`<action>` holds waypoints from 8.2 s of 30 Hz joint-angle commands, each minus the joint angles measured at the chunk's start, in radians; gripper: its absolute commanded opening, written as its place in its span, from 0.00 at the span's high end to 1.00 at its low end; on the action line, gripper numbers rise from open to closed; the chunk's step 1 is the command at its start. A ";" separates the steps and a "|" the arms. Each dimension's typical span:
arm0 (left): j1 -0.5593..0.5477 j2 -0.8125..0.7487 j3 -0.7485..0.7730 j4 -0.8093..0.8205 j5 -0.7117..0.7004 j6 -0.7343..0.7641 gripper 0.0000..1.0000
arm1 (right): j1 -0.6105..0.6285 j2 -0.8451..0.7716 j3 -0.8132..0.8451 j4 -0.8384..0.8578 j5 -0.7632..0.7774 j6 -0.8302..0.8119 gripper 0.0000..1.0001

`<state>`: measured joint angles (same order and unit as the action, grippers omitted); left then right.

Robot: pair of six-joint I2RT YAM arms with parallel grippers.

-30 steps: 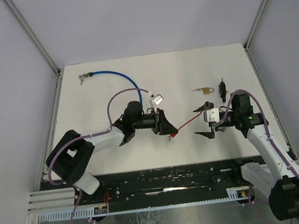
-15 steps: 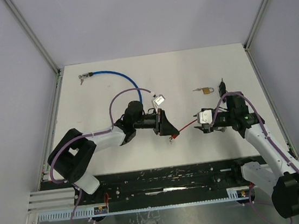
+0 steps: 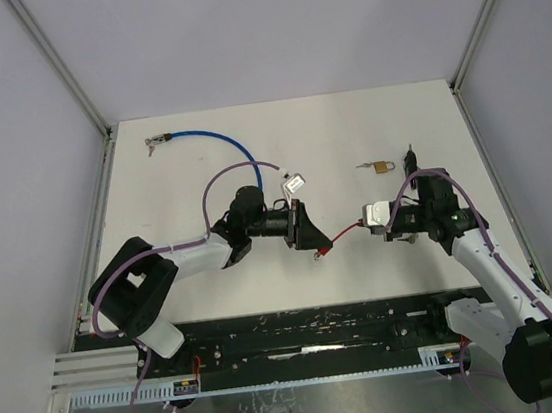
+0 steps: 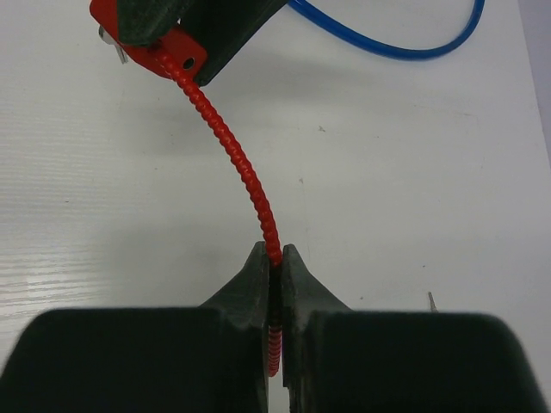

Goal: Lock with the key
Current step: Pick up the lock from the center of the board.

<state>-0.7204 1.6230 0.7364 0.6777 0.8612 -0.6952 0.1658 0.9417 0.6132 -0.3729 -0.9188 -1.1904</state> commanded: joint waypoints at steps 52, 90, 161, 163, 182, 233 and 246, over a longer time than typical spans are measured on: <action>-0.230 -0.381 -0.258 0.035 -0.648 0.976 0.22 | 0.005 0.017 0.210 -0.278 -0.153 0.160 1.00; -0.217 -0.315 -0.058 -0.319 -0.452 0.969 1.00 | 0.009 0.008 0.199 -0.249 -0.165 0.170 0.50; -0.349 -0.138 -0.178 0.801 -0.851 0.248 0.23 | -0.138 -0.130 -0.123 1.366 -0.101 2.026 1.00; -0.361 -0.093 -0.128 0.790 -0.860 0.263 0.28 | -0.138 -0.127 -0.124 1.367 -0.104 2.027 1.00; -0.366 0.081 0.140 0.544 -0.853 0.268 0.66 | -0.138 -0.129 -0.124 1.378 -0.123 2.045 1.00; -0.333 -0.220 0.029 -0.135 -0.630 1.055 1.00 | -0.145 -0.135 0.241 -0.019 -0.341 0.806 0.92; -0.303 -0.224 -0.020 0.158 -0.338 0.786 0.24 | -0.139 -0.126 0.241 -0.048 -0.434 0.774 1.00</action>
<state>-1.0309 1.3827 0.6830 0.6888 0.3866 0.1970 0.0193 0.8162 0.8288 -0.4183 -1.2778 -0.3809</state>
